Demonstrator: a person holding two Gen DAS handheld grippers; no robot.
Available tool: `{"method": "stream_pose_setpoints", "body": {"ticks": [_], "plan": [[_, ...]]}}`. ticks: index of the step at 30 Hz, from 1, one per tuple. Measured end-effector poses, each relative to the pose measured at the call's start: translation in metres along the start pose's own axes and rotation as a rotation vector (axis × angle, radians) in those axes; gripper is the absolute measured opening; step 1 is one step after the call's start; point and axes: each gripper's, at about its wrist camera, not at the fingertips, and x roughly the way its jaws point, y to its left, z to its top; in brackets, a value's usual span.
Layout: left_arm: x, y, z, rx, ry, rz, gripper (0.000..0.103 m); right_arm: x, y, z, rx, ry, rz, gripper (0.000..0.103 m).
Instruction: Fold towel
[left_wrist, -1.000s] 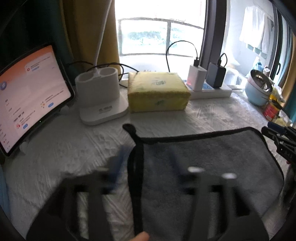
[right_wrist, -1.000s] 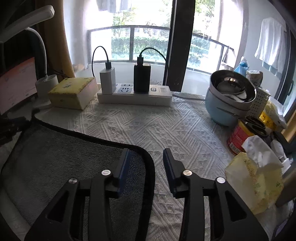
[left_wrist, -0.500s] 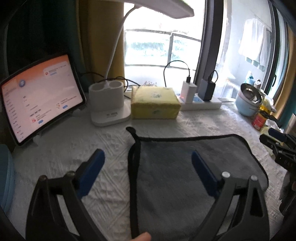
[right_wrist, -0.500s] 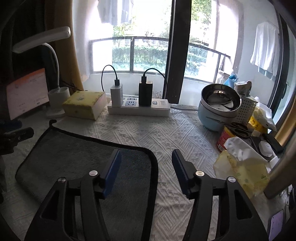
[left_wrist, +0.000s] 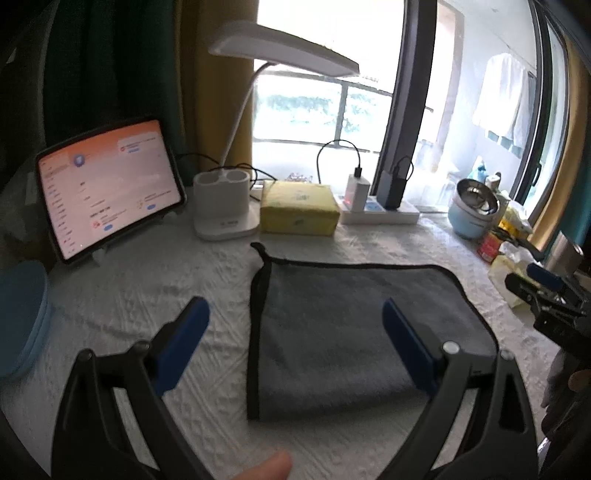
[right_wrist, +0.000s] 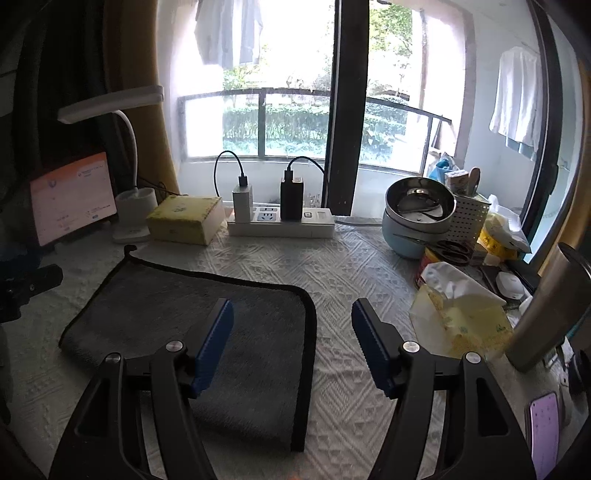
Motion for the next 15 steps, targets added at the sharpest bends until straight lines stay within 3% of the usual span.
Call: {"method": "stream_pose_setpoints", "body": {"ticks": [15], "plan": [[-0.053, -0.008, -0.039, 0.005, 0.023, 0.014, 0.096, -0.051, 0.005, -0.021, 0.023, -0.019, -0.003, 0.070]]}}
